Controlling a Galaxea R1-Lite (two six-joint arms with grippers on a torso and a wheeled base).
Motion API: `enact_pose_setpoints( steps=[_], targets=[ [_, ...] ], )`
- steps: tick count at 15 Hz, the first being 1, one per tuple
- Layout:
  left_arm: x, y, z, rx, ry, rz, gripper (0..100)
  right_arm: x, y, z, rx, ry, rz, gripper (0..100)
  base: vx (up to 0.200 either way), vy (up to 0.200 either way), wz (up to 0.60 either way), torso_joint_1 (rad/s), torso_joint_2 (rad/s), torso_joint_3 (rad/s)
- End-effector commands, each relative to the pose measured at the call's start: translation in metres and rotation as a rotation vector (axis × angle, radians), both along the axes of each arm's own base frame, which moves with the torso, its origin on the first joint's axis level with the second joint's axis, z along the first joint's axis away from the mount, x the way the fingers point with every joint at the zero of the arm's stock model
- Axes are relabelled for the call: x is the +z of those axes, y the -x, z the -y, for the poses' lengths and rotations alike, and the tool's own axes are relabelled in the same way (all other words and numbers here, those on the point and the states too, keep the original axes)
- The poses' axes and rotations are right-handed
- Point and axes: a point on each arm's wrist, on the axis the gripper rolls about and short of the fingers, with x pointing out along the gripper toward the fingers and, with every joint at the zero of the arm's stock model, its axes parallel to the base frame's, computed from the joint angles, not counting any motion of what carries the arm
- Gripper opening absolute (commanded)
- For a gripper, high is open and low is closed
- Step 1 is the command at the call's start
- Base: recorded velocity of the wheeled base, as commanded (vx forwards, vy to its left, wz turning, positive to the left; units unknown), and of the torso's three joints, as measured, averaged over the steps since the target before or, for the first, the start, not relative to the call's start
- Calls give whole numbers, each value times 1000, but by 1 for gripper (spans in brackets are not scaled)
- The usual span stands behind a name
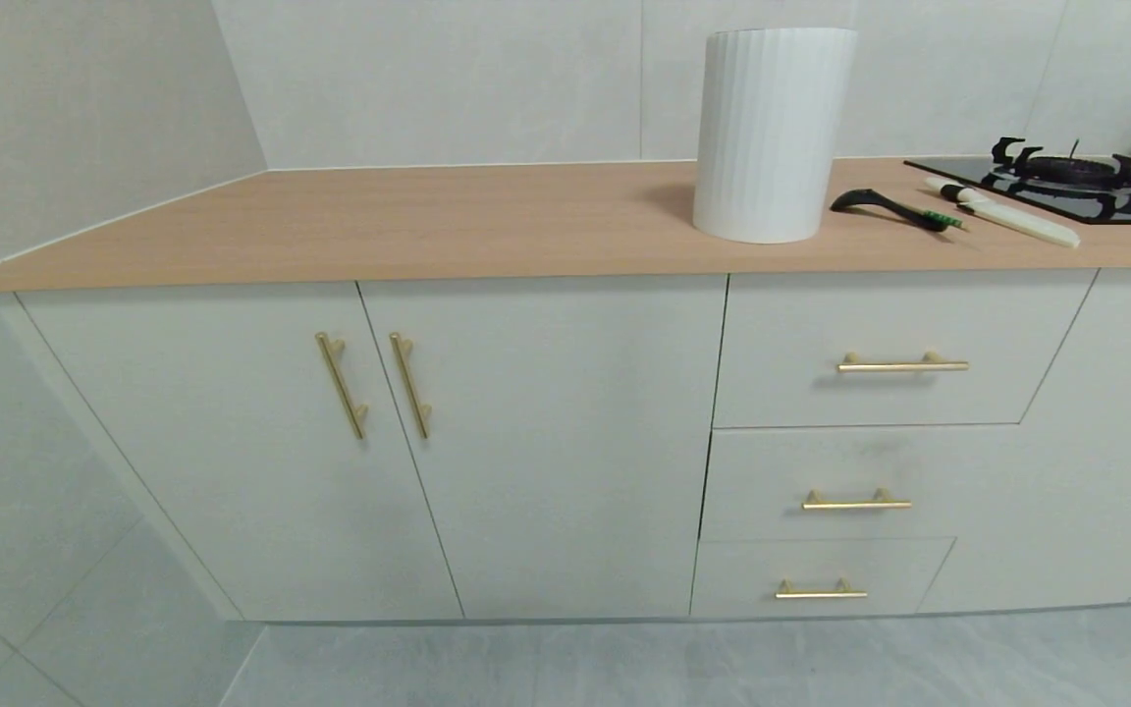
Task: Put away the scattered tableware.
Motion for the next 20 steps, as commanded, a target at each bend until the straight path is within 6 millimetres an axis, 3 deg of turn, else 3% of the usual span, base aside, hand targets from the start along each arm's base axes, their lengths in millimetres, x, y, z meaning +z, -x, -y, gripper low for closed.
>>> enact_pose_setpoints(
  steps=[1, 3, 17, 18, 19, 20],
  targets=[
    [0, 0, 0, 0, 1, -1, 100, 0, 0, 0, 1, 0, -2, 100, 200, 0, 0, 7, -2, 12],
    [0, 0, 0, 0, 1, -1, 100, 0, 0, 0, 1, 0, -1, 100, 200, 0, 0, 2, 2, 0],
    [0, 0, 0, 0, 13, 0, 100, 4, 1, 0, 1, 17, 13, 100, 0, 0, 0, 0, 0, 0],
    [0, 0, 0, 0, 13, 1, 100, 25, 6, 0, 16, 15, 68, 100, 0, 0, 0, 0, 0, 0],
    [0, 0, 0, 0, 13, 1, 100, 64, 0, 0, 42, 7, 34, 100, 0, 0, 0, 0, 0, 0],
    [0, 0, 0, 0, 13, 1, 100, 77, -7, 0, 41, 11, 2, 100, 0, 0, 0, 0, 0, 0]
  ],
)
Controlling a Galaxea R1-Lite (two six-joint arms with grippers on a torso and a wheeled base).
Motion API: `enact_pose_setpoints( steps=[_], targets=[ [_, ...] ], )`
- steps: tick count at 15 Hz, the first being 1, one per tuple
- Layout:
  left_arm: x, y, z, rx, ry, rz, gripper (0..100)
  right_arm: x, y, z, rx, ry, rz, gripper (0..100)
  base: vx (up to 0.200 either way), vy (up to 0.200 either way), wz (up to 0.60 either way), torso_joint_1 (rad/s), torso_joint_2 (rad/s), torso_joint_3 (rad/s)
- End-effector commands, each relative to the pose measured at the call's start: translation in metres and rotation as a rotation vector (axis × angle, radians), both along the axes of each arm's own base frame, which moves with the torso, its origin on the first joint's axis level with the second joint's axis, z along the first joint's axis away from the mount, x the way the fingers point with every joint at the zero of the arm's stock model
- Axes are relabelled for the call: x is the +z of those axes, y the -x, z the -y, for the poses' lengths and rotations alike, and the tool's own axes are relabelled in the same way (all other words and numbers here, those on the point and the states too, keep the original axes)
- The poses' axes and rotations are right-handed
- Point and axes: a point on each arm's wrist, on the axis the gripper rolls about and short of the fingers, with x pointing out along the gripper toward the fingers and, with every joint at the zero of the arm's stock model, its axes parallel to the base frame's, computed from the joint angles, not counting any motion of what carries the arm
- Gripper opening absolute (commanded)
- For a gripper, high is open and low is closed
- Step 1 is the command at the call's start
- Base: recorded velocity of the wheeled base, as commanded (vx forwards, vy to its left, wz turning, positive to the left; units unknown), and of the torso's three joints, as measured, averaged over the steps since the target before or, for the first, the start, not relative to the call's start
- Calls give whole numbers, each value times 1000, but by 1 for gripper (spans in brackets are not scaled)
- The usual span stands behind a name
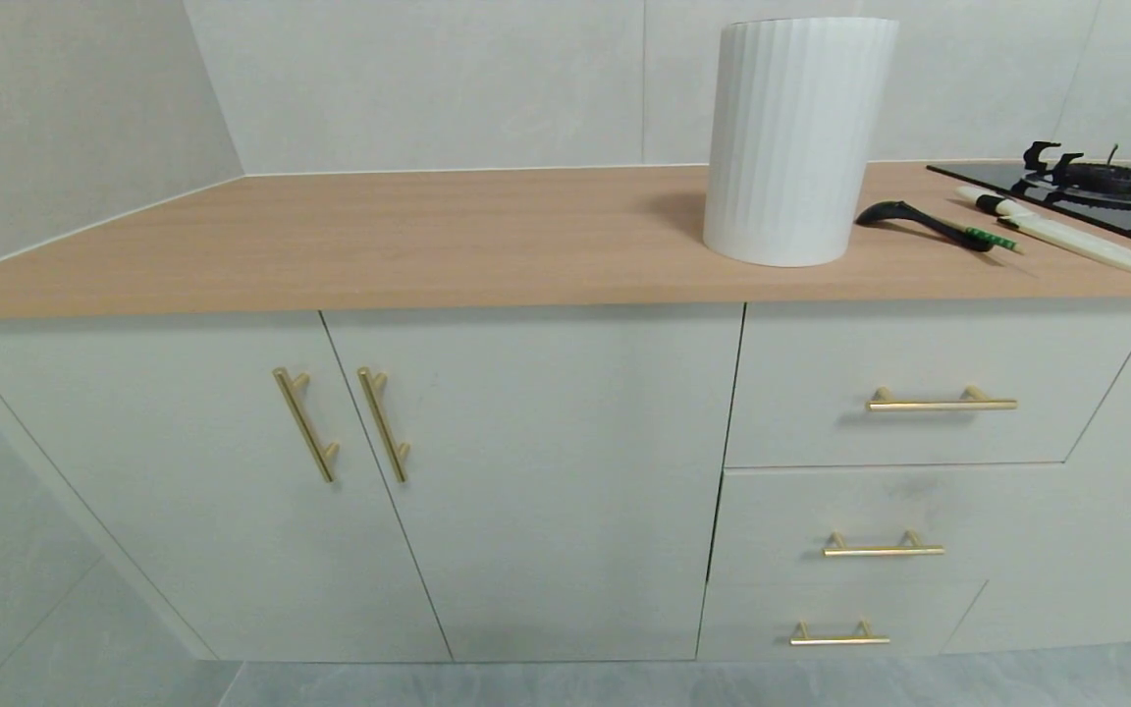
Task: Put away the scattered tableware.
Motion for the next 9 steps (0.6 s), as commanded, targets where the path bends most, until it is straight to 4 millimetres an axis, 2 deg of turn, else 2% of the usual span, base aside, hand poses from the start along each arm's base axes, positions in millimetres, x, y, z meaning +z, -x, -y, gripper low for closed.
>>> enact_pose_setpoints(
  steps=[1, 3, 5, 6, 7, 9],
  targets=[
    [0, 0, 0, 0, 0, 0, 100, 65, -32, -1, 32, 0, -143, 100, 0, 0, 0, 0, 0, 0],
    [0, 0, 0, 0, 0, -2, 100, 78, -68, -2, 38, 2, -303, 100, 0, 0, 0, 0, 0, 0],
    [0, 0, 0, 0, 0, -2, 100, 78, -106, -4, 46, 5, -464, 100, 0, 0, 0, 0, 0, 0],
    [0, 0, 0, 0, 0, -2, 100, 73, -133, -5, 50, 7, -570, 100, 0, 0, 0, 0, 0, 0],
    [0, 0, 0, 0, 0, -2, 100, 66, -152, -7, 56, 14, -633, 100, 0, 0, 0, 0, 0, 0],
    [0, 0, 0, 0, 0, -2, 100, 43, -196, -13, 79, 25, -732, 100, 0, 0, 0, 0, 0, 0]
  ],
)
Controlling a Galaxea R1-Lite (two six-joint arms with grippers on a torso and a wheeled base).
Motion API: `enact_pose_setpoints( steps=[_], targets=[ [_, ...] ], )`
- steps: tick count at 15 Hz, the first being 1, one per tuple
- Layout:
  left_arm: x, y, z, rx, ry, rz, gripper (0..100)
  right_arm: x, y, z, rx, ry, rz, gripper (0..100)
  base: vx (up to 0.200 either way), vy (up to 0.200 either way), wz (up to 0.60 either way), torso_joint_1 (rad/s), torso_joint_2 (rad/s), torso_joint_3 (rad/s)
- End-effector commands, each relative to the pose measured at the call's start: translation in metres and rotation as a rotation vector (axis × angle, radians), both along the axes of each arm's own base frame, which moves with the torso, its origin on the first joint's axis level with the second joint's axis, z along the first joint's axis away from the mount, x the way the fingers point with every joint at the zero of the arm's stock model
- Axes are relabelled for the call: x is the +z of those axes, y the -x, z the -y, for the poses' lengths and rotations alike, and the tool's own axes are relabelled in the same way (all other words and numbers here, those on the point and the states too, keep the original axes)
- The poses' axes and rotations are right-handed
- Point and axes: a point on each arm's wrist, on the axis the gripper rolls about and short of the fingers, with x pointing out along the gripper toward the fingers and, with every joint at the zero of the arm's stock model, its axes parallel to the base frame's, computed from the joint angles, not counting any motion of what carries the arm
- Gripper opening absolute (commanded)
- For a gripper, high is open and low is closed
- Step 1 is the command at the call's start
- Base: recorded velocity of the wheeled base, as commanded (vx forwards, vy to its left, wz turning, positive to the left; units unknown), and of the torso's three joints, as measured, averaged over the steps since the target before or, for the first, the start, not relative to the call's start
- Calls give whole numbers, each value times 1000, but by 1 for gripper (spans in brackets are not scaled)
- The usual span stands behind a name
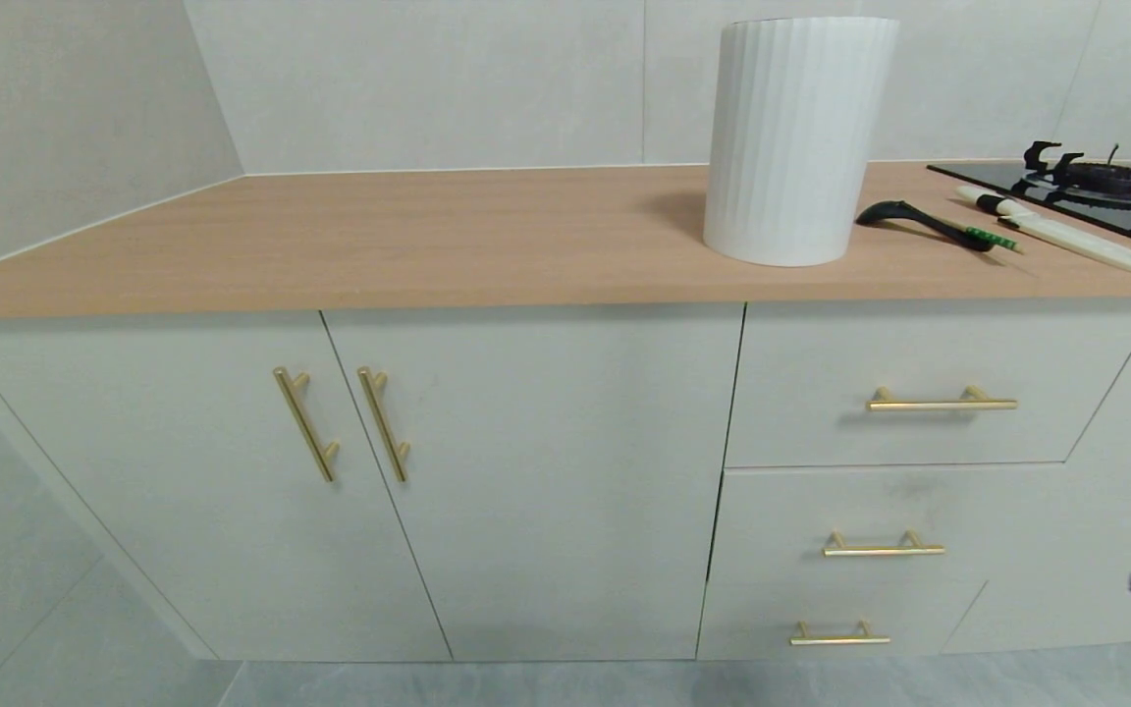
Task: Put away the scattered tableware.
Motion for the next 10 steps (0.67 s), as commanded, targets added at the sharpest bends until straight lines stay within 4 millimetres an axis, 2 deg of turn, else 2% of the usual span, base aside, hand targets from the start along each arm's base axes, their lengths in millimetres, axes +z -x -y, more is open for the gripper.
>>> enact_pose_setpoints(
  steps=[1, 2, 3, 4, 6, 10],
  targets=[
    [0, 0, 0, 0, 0, -1, 100, -40, -95, -10, 35, 16, -279, 100, 0, 0, 0, 0, 0, 0],
    [0, 0, 0, 0, 0, -1, 100, -50, -109, -11, 33, 18, -304, 100, 0, 0, 0, 0, 0, 0],
    [0, 0, 0, 0, 0, 0, 100, -54, -114, -11, 33, 18, -311, 100, 0, 0, 0, 0, 0, 0],
    [0, 0, 0, 0, 0, -1, 100, -72, -131, -12, 33, 20, -348, 100, 0, 0, 0, 0, 0, 0],
    [0, 0, 0, 0, 0, -1, 100, -95, -147, -13, 30, 28, -403, 100, 0, 0, 0, 0, 0, 0],
    [0, 0, 0, 0, 0, -1, 100, -133, -176, -15, 19, 31, -395, 100, 0, 0, 0, 0, 0, 0]
  ],
)
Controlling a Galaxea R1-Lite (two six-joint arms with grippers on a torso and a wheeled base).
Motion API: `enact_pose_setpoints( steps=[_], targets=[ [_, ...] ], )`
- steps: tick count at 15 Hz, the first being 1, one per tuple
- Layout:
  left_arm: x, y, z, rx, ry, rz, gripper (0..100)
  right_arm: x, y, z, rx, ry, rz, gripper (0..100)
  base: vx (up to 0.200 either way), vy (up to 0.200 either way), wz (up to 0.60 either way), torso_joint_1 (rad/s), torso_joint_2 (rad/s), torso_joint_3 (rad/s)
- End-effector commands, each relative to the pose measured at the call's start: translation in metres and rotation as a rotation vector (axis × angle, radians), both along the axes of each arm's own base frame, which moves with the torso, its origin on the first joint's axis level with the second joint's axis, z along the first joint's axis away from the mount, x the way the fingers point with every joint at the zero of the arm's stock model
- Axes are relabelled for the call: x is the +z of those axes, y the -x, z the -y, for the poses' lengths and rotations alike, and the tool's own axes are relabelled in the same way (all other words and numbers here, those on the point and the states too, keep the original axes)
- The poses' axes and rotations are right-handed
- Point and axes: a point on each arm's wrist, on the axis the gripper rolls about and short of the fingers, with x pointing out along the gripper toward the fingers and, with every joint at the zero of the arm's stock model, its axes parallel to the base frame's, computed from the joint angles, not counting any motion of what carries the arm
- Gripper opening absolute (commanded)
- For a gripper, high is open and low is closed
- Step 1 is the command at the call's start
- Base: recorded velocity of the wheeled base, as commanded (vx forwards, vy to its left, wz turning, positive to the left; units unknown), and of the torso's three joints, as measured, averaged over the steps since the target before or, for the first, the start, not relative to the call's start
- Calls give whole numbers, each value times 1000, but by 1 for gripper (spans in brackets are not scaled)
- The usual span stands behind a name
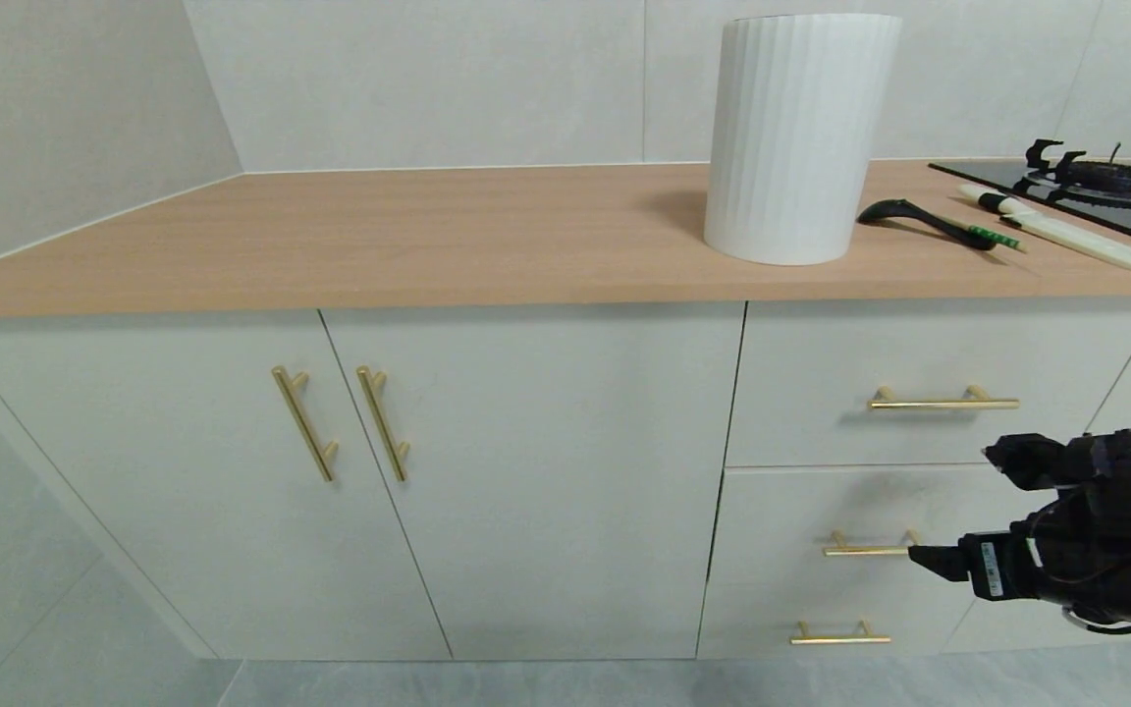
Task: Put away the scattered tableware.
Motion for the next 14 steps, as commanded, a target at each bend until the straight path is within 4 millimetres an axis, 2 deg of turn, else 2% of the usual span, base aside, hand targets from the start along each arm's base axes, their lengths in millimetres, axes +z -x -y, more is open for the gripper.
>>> enact_pose_setpoints(
  steps=[1, 4, 6, 8, 14],
  targets=[
    [0, 0, 0, 0, 0, -1, 100, -48, -23, 1, -17, 14, -78, 100, 0, 0, 0, 0, 0, 0],
    [0, 0, 0, 0, 0, -1, 100, -65, -43, 1, -25, 22, 30, 100, 0, 0, 0, 0, 0, 0],
    [0, 0, 0, 0, 0, 0, 100, -69, -55, 1, -19, 35, 54, 100, 0, 0, 0, 0, 0, 0],
    [0, 0, 0, 0, 0, -1, 100, -79, -62, 0, -23, 37, 42, 100, 0, 0, 0, 0, 0, 0],
    [0, 0, 0, 0, 0, -1, 100, -92, -76, 4, -66, 57, 94, 100, 0, 0, 0, 0, 0, 0]
  ],
)
